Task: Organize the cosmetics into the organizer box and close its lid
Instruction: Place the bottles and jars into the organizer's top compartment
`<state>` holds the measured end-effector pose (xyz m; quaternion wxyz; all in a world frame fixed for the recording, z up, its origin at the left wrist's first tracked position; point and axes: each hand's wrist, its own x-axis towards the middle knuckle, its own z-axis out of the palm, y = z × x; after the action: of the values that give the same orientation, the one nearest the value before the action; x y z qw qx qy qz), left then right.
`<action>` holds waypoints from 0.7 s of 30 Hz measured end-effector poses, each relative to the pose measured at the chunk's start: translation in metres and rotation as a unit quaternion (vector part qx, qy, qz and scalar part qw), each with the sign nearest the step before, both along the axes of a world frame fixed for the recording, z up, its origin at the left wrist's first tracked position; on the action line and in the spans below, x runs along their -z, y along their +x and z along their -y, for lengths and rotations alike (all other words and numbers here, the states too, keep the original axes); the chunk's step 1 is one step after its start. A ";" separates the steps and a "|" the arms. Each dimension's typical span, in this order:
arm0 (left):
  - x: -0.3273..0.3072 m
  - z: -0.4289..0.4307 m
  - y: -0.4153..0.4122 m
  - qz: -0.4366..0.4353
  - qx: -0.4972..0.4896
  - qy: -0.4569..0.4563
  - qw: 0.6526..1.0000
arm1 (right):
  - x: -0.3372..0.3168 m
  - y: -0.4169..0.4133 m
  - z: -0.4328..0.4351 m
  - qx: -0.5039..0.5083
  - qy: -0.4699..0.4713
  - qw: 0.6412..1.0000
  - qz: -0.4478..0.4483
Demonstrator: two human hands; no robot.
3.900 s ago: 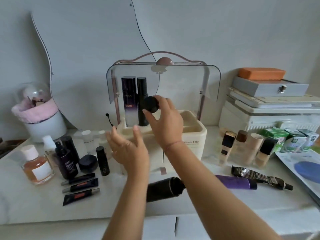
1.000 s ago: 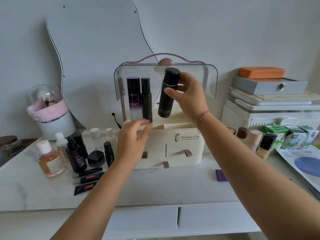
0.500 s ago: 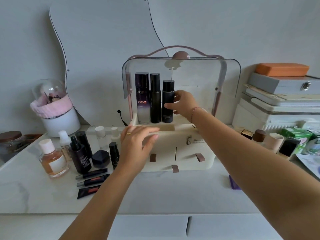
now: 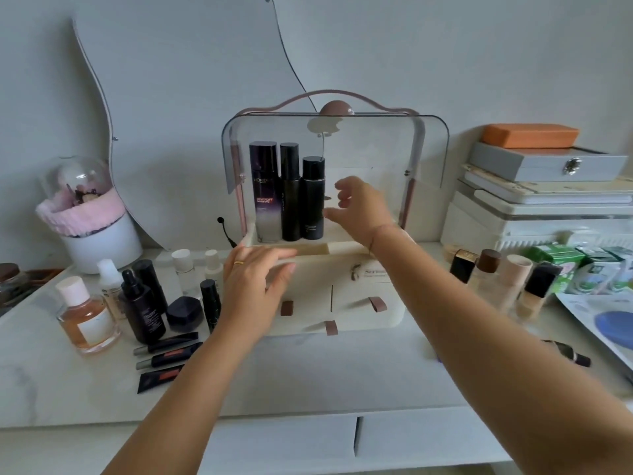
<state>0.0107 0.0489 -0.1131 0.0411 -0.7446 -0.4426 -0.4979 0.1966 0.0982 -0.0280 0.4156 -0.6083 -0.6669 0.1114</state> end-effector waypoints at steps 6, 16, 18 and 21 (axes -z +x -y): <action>-0.001 -0.002 -0.002 -0.009 -0.005 0.006 1.000 | 0.042 0.048 0.099 0.065 0.229 0.964 -0.118; -0.002 0.000 0.001 -0.003 -0.010 -0.002 1.000 | 0.119 0.133 0.102 0.206 0.079 0.967 -0.131; -0.002 -0.001 0.000 -0.001 -0.009 -0.006 1.000 | 0.125 0.133 0.096 0.212 0.057 0.967 -0.129; -0.001 0.001 0.000 0.004 -0.008 -0.005 1.000 | 0.128 0.133 0.088 0.219 0.022 0.967 -0.130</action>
<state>0.0108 0.0478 -0.1119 0.0399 -0.7392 -0.4514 -0.4982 0.3297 0.0102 -0.1564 0.5263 -0.7105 -0.4601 0.0814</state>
